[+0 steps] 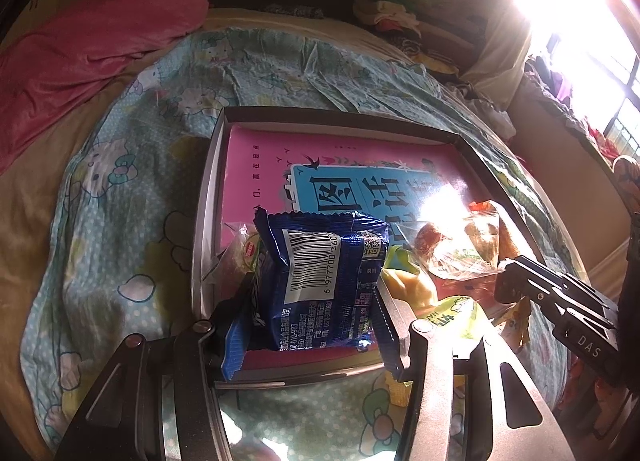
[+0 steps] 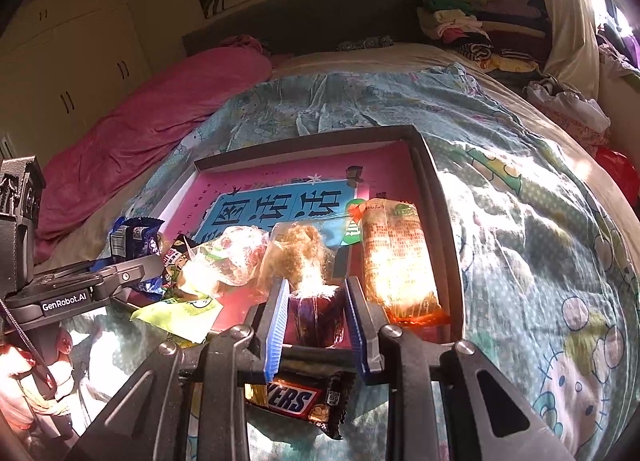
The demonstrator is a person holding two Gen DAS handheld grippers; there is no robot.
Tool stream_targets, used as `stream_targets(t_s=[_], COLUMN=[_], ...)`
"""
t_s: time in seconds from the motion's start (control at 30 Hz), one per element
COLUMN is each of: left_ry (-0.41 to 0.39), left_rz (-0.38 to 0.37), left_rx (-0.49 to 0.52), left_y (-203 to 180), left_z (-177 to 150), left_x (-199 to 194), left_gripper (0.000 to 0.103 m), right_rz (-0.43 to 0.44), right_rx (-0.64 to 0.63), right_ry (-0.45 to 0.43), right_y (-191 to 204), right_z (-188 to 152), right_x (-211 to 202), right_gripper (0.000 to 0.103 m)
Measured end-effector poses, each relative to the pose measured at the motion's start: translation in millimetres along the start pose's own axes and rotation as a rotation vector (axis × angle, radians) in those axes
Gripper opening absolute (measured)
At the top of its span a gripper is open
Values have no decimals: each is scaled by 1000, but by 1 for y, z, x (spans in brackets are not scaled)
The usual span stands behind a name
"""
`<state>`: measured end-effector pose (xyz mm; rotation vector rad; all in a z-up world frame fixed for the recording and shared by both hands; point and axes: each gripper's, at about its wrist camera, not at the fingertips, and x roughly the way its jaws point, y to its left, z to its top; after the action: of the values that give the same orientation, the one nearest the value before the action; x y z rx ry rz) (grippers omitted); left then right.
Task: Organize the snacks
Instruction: 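Hold the blue packet over the box with the left gripper while the right lowers the red item inside, then open both grippers releasing the blue packet and red item into the box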
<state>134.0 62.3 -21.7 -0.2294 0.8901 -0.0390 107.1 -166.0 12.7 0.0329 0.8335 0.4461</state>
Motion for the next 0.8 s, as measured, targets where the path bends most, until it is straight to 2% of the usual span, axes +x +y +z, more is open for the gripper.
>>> stream_targets(t_s=[0.4,0.8], left_ry=[6,11], left_rz=[-5,-10], left_rx=[15,4], left_y=[-2,-2], left_z=[0,-2], left_x=[0,0], left_gripper=[56,56], right_rz=[1,7], right_rx=[43,23], right_ry=[-5,-15], right_y=[-7,1], right_z=[-1,1], right_x=[-6,-14], right_gripper=[29,29])
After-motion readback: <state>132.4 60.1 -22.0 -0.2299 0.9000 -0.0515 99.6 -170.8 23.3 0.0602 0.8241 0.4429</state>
